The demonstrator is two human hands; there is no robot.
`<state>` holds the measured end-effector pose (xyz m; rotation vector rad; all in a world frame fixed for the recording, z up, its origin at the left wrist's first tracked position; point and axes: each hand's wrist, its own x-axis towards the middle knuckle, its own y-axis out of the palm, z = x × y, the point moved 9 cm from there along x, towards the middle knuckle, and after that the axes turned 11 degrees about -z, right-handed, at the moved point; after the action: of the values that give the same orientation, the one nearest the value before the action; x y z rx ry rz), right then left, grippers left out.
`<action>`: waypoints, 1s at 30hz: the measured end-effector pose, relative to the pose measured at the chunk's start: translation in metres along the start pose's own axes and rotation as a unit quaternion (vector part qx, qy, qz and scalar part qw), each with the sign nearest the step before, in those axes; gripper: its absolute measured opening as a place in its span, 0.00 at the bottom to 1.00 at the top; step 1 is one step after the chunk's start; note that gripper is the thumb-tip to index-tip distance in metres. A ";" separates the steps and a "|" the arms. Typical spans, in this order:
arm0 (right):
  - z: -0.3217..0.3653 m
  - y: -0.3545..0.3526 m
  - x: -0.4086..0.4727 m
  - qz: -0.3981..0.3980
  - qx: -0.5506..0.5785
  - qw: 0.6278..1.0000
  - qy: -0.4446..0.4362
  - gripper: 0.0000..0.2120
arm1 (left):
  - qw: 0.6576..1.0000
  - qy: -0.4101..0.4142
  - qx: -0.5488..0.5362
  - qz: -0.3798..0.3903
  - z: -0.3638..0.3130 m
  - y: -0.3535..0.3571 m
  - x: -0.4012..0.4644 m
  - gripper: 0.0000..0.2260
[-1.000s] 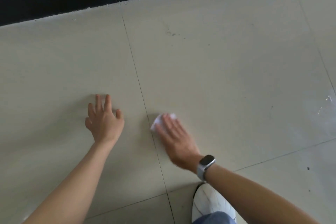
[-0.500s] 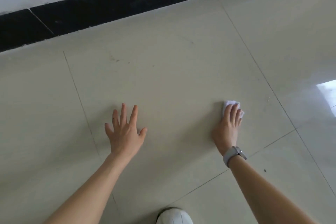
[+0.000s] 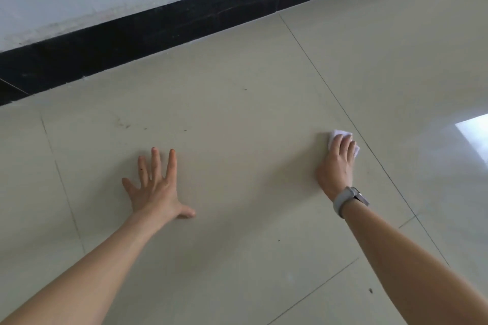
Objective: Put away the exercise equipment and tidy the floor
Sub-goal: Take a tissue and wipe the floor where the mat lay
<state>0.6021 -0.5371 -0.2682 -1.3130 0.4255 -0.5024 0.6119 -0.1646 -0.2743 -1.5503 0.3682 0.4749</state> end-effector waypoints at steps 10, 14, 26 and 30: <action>0.196 0.034 -0.099 0.038 0.084 0.806 -0.584 0.35 | 0.999 -0.002 -0.041 -0.026 0.022 -0.013 0.009 0.49; 0.127 0.020 0.007 -0.009 0.063 0.920 -0.386 0.36 | 0.993 -0.030 -0.068 -0.087 0.020 -0.020 0.011 0.42; 0.248 0.048 -0.084 0.054 0.122 0.821 -0.556 0.34 | 0.993 -0.078 -0.054 -0.065 0.021 -0.013 0.013 0.51; 0.212 0.030 -0.032 0.060 0.129 0.835 -0.532 0.32 | 0.995 -0.080 -0.058 -0.012 0.019 -0.011 0.026 0.55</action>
<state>0.6984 -0.3441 -0.2537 -1.0979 -0.4827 0.3140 0.6383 -0.1437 -0.2781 -1.6148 0.2019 0.6059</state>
